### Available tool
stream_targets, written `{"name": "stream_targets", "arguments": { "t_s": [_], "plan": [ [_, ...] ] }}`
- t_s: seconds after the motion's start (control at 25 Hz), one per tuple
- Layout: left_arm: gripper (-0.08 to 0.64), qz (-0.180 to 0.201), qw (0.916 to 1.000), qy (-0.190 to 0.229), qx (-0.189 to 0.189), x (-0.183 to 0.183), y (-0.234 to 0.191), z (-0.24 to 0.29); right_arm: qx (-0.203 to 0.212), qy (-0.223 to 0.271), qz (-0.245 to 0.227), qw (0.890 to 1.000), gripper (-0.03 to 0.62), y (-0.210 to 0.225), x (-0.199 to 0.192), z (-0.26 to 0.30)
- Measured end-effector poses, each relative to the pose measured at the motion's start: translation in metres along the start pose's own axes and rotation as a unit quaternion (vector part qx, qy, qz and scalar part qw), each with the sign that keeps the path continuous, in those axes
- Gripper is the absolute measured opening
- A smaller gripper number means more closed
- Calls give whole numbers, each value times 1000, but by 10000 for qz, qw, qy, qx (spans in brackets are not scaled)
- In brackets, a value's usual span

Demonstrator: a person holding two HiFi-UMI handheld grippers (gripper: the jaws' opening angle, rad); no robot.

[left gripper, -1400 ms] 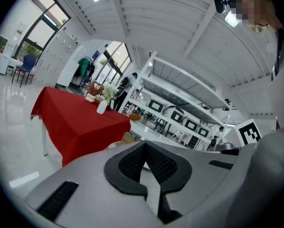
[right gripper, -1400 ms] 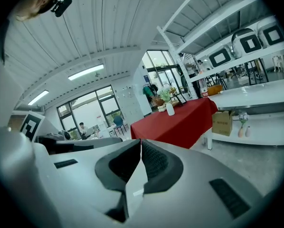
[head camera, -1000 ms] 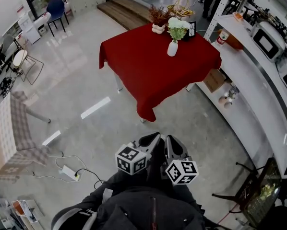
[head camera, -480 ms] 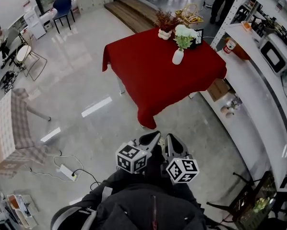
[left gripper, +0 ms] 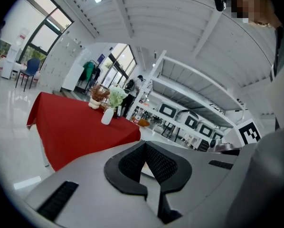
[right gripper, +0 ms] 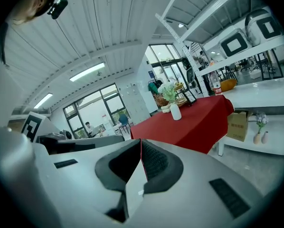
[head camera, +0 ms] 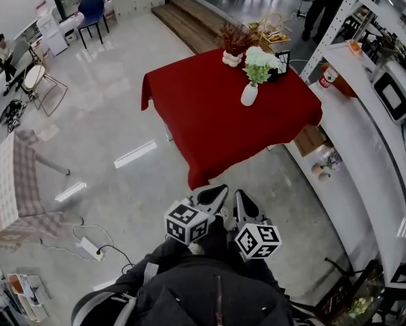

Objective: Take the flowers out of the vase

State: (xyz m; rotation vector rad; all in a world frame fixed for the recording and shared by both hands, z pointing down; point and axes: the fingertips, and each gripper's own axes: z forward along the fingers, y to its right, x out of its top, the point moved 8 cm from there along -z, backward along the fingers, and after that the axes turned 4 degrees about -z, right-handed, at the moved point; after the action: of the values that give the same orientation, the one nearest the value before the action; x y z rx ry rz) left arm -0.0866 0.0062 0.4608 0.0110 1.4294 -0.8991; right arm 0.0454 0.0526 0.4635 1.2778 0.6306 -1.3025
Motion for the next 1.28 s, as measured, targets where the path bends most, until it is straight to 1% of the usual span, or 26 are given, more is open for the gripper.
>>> {"name": "stream_targets", "arguments": {
  "t_s": [0.24, 0.48, 0.76, 1.04, 1.28],
  "plan": [
    [6, 9, 9999, 68, 91, 21, -8, 42, -7, 43, 59, 10000, 12, 41, 27, 25],
    [6, 93, 9999, 88, 110, 37, -14, 78, 37, 101, 138, 9998, 12, 70, 44, 44],
    [6, 195, 9997, 79, 110, 50, -20, 128, 132, 109, 255, 9995, 12, 108, 57, 67],
    [6, 219, 9992, 264, 201, 61, -35, 166, 194, 134, 166, 9996, 12, 144, 73, 94],
    [6, 173, 9991, 285, 252, 59, -39, 183, 284, 53, 162, 9995, 12, 156, 74, 101]
  ]
}}
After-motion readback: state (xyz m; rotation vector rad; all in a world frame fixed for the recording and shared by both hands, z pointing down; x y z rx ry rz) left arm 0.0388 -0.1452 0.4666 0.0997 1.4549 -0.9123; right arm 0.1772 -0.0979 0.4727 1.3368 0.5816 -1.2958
